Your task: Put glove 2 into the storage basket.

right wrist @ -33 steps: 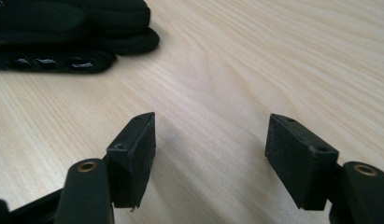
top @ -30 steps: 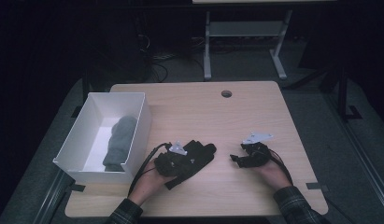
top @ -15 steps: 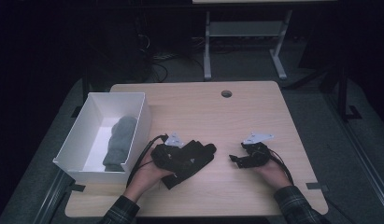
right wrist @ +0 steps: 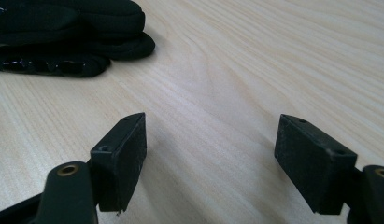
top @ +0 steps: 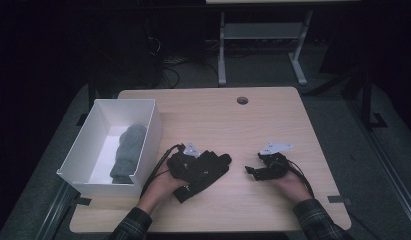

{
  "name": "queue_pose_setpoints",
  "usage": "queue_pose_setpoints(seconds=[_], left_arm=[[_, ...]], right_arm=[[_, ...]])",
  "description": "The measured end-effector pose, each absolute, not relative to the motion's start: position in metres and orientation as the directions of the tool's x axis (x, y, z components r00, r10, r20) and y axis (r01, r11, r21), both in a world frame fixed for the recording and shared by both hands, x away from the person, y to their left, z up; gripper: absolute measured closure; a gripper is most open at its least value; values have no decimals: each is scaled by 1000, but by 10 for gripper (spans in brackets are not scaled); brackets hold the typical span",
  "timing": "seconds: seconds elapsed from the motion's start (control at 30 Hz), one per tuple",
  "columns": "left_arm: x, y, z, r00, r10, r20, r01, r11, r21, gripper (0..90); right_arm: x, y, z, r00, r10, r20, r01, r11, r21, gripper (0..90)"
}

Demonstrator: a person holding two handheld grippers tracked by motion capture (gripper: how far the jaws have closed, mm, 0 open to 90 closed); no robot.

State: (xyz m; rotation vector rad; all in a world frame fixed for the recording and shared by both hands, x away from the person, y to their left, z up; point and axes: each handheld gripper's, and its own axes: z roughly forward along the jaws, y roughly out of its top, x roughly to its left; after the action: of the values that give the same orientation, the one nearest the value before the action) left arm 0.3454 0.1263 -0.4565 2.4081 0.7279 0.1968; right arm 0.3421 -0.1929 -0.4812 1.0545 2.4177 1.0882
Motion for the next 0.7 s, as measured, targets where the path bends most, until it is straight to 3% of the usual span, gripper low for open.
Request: queue_pose_setpoints(seconds=[0.17,0.3,0.37,0.7], left_arm=[[344,126,-457,846,532,-45,452,-668,592,305],[342,123,-453,861,504,-76,451,-685,573,529],[340,122,-451,858,507,-81,460,-688,562,590],[335,125,-422,836,533,-127,496,-639,587,641]], right_arm=[[342,-193,-481,-692,721,36,505,448,738,253],[342,-193,-481,-691,722,36,505,447,738,252],[342,-192,-481,-691,722,36,505,447,738,252],[342,-192,-481,-693,720,37,505,448,738,250]])
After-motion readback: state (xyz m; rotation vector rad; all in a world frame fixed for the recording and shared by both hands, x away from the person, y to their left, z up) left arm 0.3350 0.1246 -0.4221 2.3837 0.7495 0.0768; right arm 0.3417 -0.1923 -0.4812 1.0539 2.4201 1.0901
